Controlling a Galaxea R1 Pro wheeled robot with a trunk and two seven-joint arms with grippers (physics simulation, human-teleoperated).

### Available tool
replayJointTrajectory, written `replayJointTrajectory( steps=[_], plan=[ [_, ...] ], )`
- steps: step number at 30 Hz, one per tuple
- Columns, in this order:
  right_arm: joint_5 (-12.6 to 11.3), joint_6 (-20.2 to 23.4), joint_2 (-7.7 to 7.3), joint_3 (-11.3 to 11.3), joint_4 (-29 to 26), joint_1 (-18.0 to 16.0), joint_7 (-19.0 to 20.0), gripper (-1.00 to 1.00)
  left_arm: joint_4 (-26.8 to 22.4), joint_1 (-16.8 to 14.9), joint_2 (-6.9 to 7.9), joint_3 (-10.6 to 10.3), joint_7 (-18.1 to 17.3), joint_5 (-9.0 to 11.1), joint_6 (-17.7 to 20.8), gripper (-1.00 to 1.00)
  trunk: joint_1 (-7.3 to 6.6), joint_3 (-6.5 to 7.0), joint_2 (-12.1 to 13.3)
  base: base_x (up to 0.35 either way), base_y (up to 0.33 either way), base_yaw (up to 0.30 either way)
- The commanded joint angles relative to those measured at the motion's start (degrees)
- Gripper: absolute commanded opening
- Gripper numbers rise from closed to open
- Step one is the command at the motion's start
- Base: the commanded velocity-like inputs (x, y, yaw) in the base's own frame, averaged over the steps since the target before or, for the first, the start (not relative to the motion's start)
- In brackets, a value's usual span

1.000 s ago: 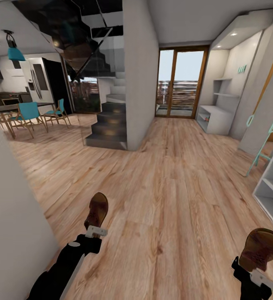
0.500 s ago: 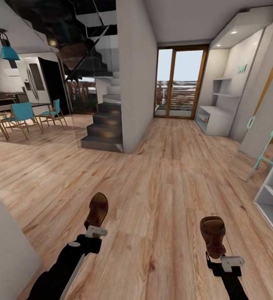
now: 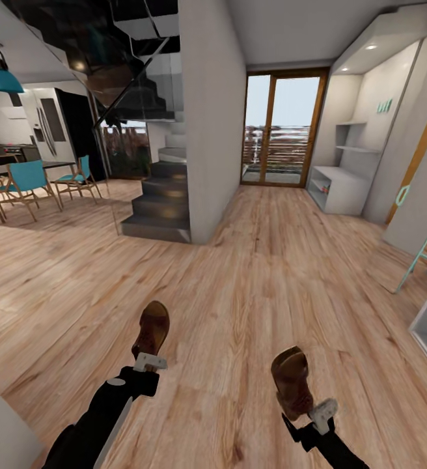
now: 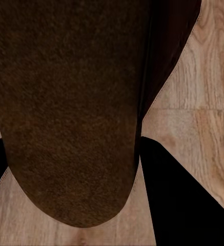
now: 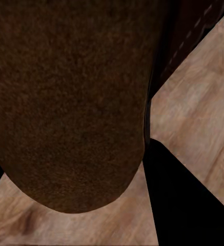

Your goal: Pick up the two gym shoes and the two sandals from the corridor floor and place them onto the hallstand (shoe rack) in the corridor, making sure they are on the rack and not on the floor. Arrange them so the two gym shoes are next to each other and the two sandals are next to each other.

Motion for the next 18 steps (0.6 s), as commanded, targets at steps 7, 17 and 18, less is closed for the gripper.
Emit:
replayJointTrajectory(
  steps=[7,17,18],
  plan=[
    [-0.55,0.25,0.03,-0.8,-0.08,-0.01,10.39,-1.0,-0.01,0.03,0.0,0.0,-0.05,-0.21,0.0,-1.0,0.0,0.0,0.0,0.336,0.0,0.0],
    [-17.62,0.22,0.02,-7.35,-0.1,-0.01,10.61,-1.0,-0.01,0.46,0.0,0.0,-0.07,-0.21,0.0,-1.0,0.0,0.0,0.0,0.328,-0.106,0.0],
    [-19.17,0.23,0.03,-7.69,-0.1,-0.01,10.65,-1.0,-0.01,0.47,0.0,0.0,-0.07,-0.21,0.0,-1.0,0.0,0.0,0.0,0.319,-0.168,0.0]
  ],
)
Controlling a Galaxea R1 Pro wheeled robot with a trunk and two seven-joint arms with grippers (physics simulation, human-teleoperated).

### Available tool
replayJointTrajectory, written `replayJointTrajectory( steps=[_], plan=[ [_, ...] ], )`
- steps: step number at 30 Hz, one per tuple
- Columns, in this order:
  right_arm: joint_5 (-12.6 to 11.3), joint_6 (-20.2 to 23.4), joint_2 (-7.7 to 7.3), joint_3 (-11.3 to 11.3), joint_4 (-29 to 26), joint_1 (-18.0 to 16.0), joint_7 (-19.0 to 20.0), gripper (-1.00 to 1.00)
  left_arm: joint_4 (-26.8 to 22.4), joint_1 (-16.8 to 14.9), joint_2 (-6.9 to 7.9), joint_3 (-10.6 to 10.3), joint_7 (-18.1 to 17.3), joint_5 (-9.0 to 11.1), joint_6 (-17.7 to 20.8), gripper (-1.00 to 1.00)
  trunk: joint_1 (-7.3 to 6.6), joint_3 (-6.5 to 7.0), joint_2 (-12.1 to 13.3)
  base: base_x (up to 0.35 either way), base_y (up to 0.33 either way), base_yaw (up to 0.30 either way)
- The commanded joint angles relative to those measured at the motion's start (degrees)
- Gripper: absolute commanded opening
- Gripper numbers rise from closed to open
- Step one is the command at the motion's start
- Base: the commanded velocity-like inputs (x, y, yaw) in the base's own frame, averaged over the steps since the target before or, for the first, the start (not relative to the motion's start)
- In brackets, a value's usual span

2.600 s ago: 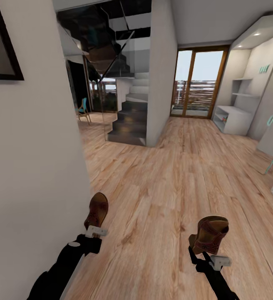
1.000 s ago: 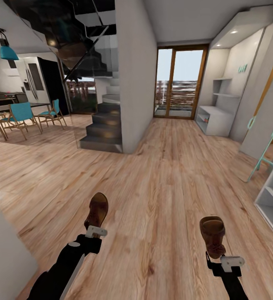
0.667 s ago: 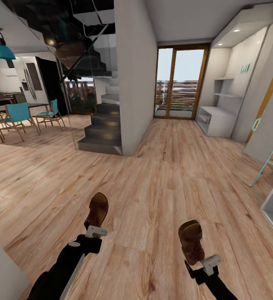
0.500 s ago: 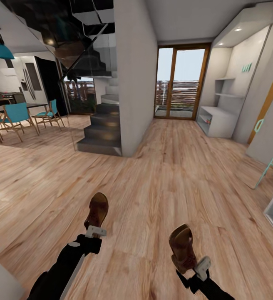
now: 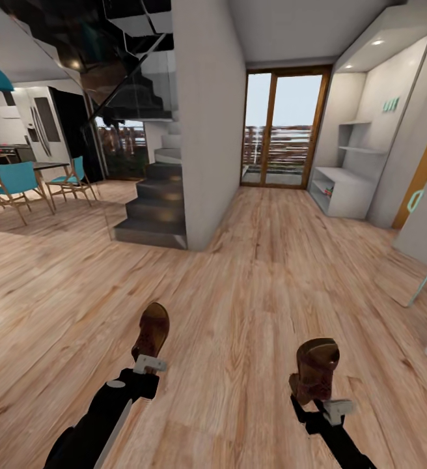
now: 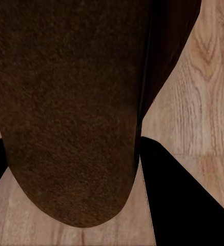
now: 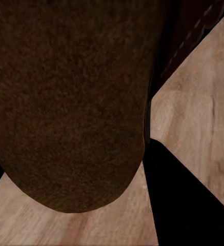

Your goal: Pick up the two gym shoes and the two sandals from the corridor floor and place them onto the hallstand (shoe rack) in the corridor, making sure they are on the rack and not on the floor. Arrange them so the two gym shoes are next to each other and the two sandals are next to each other.

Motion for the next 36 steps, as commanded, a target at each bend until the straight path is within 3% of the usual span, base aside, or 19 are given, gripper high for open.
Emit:
replayJointTrajectory(
  steps=[1,4,7,36],
  plan=[
    [-2.28,-0.05,0.01,-0.15,0.0,0.0,0.07,-1.0,0.0,0.01,0.0,0.0,-0.1,-0.21,0.0,-1.0,0.0,0.0,0.0,0.319,-0.17,0.0],
    [-5.61,-0.03,0.08,-0.83,0.0,0.0,0.08,-1.0,0.0,0.03,-0.04,0.0,-0.06,-0.23,0.0,-1.0,0.0,0.0,0.0,0.318,-0.174,0.0],
    [-6.26,-0.03,0.09,-0.97,0.01,0.0,0.13,-1.0,0.0,0.03,-0.02,0.0,-0.09,-0.22,0.0,-1.0,0.0,0.0,0.0,0.315,-0.185,0.0],
    [-6.49,-0.03,0.1,-1.03,0.0,0.0,0.09,-1.0,0.0,0.03,-0.12,0.0,-0.04,-0.21,0.0,-1.0,0.0,0.0,0.0,0.29,-0.187,0.0]
  ],
)
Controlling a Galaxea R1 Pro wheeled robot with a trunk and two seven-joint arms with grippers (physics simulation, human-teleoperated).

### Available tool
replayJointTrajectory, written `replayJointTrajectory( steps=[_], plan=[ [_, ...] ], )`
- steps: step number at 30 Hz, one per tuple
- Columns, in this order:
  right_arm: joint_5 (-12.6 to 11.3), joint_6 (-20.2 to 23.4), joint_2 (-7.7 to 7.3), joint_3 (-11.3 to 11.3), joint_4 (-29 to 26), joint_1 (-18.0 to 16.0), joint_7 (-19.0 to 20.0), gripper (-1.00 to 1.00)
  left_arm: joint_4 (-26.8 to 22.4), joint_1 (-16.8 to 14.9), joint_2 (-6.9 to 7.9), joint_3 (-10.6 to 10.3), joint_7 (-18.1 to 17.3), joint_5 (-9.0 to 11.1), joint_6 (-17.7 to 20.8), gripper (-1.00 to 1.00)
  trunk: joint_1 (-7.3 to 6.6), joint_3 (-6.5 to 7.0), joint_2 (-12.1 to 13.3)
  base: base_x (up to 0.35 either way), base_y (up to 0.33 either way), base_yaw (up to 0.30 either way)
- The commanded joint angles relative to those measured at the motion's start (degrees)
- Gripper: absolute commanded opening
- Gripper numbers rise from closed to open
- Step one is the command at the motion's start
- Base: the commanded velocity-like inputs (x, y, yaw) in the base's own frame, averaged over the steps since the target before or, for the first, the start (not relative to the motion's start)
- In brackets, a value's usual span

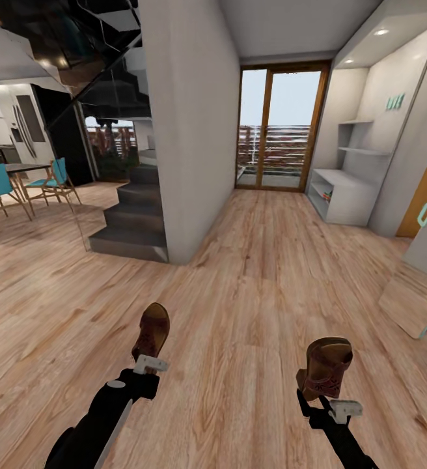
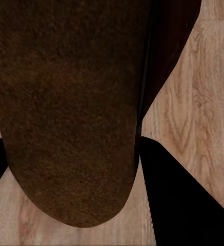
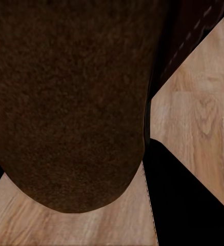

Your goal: Pick up the two gym shoes and the two sandals from the corridor floor and place them onto the hallstand (shoe rack) in the corridor, making sure they are on the rack and not on the floor. Arrange them so the two gym shoes are next to each other and the two sandals are next to each other.

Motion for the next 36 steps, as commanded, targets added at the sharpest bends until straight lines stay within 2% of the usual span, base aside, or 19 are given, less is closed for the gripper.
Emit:
replayJointTrajectory(
  steps=[1,6,15,36],
  plan=[
    [-0.05,0.0,0.0,-0.05,-0.01,0.0,-0.01,-1.0,-0.01,0.0,0.01,0.0,-0.08,-0.21,0.0,-1.0,0.0,0.0,0.0,0.319,-0.085,0.0],
    [-0.05,0.0,0.0,-0.05,-0.01,0.0,0.01,-1.0,-0.01,0.0,0.01,0.0,-0.09,-0.15,0.0,-1.0,0.0,0.0,0.0,0.328,-0.026,-0.04],
    [-0.05,0.0,0.0,-0.02,-0.01,0.0,0.05,-1.0,-0.01,0.0,-0.01,0.0,-0.08,-0.12,0.0,-1.0,0.0,0.0,0.0,0.333,-0.002,-0.228],
    [-0.14,-0.01,0.0,-0.05,-0.01,0.0,0.08,-1.0,-0.01,0.0,-0.05,0.0,-0.07,-0.13,0.0,-1.0,0.0,0.0,0.0,0.334,0.0,-0.007]
  ],
)
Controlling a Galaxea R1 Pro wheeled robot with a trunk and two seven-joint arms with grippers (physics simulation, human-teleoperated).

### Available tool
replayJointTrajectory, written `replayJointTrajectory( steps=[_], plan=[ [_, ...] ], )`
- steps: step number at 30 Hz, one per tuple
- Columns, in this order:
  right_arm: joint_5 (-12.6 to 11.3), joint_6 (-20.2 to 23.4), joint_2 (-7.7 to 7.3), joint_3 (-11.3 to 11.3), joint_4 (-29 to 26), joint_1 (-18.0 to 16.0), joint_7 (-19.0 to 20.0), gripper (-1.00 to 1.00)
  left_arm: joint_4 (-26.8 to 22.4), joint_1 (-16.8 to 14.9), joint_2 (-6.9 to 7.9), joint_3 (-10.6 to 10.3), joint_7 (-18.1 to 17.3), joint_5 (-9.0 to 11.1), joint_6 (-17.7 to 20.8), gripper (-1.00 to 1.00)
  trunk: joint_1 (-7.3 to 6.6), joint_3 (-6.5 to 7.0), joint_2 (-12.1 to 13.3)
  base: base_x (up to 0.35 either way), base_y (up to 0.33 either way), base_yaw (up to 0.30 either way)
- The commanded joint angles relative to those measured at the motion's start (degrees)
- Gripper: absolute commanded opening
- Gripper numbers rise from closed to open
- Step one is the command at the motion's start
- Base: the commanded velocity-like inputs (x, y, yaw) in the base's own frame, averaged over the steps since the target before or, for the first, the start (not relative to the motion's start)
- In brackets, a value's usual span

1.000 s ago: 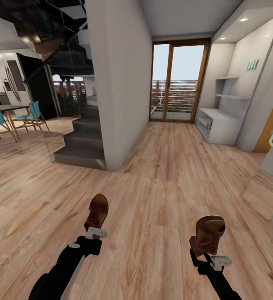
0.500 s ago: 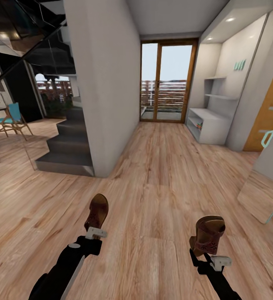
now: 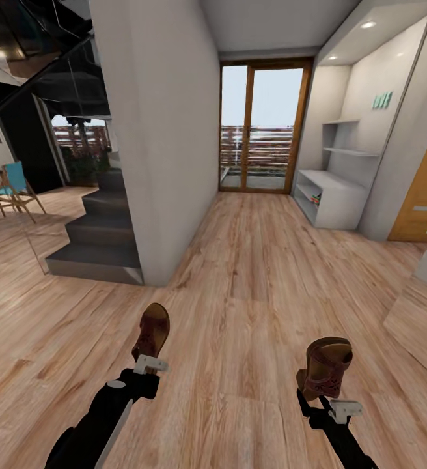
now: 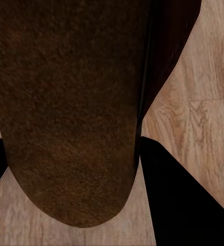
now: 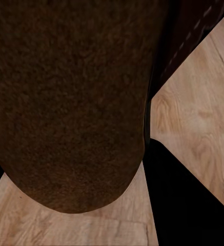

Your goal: Pick up the two gym shoes and the two sandals from the corridor floor and place them onto the hallstand (shoe rack) in the corridor, making sure they are on the rack and not on the floor. Arrange them so the two gym shoes are next to each other and the two sandals are next to each other.

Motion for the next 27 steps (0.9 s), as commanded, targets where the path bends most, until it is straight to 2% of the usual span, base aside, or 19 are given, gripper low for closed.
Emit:
replayJointTrajectory(
  steps=[1,11,20,27],
  plan=[
    [-0.05,-0.01,0.0,-0.05,-0.01,0.0,-0.01,-1.0,-0.01,0.0,0.0,0.0,-0.11,-0.22,0.0,-1.0,0.0,0.0,0.0,0.335,0.0,0.0],
    [-0.05,0.0,0.0,-0.05,-0.01,0.0,-0.04,-1.0,-0.01,-0.01,0.08,0.0,-0.09,-0.21,0.0,-1.0,0.0,0.0,0.0,0.335,0.0,-0.016],
    [-0.05,0.01,0.0,-0.05,-0.01,0.0,-0.04,-1.0,-0.01,0.03,0.0,0.0,-0.09,-0.22,0.0,-1.0,0.0,0.19,0.0,0.335,0.0,-0.234],
    [-0.05,0.0,0.0,-0.05,-0.01,0.0,-0.02,-1.0,-0.01,0.07,0.0,0.0,-0.09,-0.22,0.0,-1.0,0.0,0.24,0.0,0.335,0.0,-0.056]
  ],
)
